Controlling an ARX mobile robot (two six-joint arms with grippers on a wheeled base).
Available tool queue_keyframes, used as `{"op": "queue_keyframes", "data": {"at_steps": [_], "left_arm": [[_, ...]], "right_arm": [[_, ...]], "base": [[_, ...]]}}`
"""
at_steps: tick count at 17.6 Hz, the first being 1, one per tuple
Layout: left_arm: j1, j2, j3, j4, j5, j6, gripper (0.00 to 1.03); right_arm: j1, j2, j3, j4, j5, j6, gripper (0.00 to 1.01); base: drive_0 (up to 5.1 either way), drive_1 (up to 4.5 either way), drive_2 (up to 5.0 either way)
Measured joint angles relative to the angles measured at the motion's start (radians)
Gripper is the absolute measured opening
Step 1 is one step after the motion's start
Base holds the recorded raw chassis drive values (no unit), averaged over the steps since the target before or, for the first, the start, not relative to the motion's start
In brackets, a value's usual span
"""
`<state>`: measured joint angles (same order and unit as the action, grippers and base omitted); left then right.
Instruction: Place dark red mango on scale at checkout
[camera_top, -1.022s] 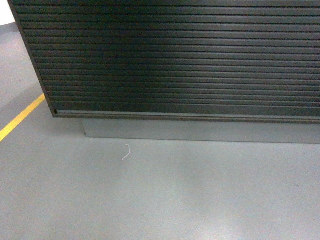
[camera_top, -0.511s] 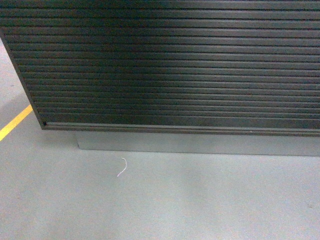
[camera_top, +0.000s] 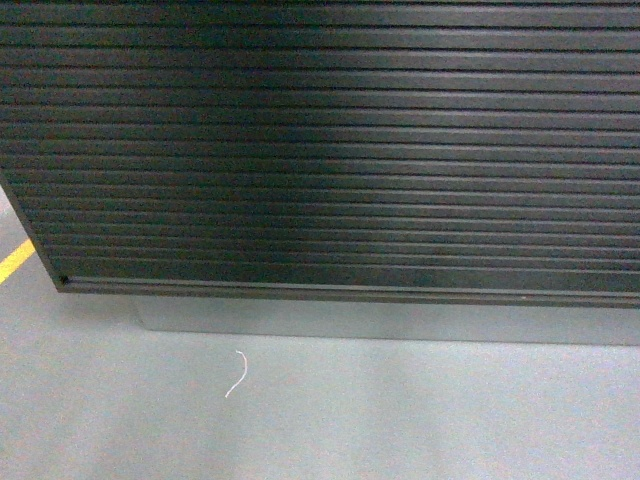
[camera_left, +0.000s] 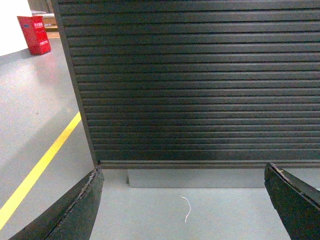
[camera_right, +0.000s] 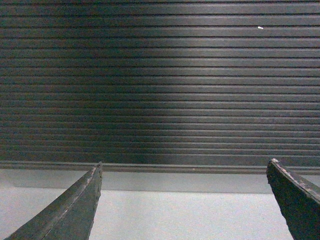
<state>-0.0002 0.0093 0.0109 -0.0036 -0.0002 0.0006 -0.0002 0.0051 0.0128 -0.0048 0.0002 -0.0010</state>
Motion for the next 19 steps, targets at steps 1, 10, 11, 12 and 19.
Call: {"op": "queue_keyframes", "data": {"at_steps": [1, 10, 11, 12, 19], "left_arm": [[0.000, 0.000, 0.000, 0.000, 0.000, 0.000, 0.98], [0.000, 0.000, 0.000, 0.000, 0.000, 0.000, 0.98], [0.000, 0.000, 0.000, 0.000, 0.000, 0.000, 0.98], [0.000, 0.000, 0.000, 0.000, 0.000, 0.000, 0.98], [0.000, 0.000, 0.000, 0.000, 0.000, 0.000, 0.98]], "right_arm": [[0.000, 0.000, 0.000, 0.001, 0.000, 0.000, 0.98], [0.000, 0.000, 0.000, 0.001, 0.000, 0.000, 0.98], [0.000, 0.000, 0.000, 0.001, 0.000, 0.000, 0.98], [0.000, 0.000, 0.000, 0.001, 0.000, 0.000, 0.98], [0.000, 0.000, 0.000, 0.000, 0.000, 0.000, 0.98]], "base": [[-0.1, 2.59, -2.8], [-0.1, 2.60, -2.8], [0.0, 2.67, -2.7], [0.0, 2.67, -2.7], [0.0, 1.91, -1.9]]}}
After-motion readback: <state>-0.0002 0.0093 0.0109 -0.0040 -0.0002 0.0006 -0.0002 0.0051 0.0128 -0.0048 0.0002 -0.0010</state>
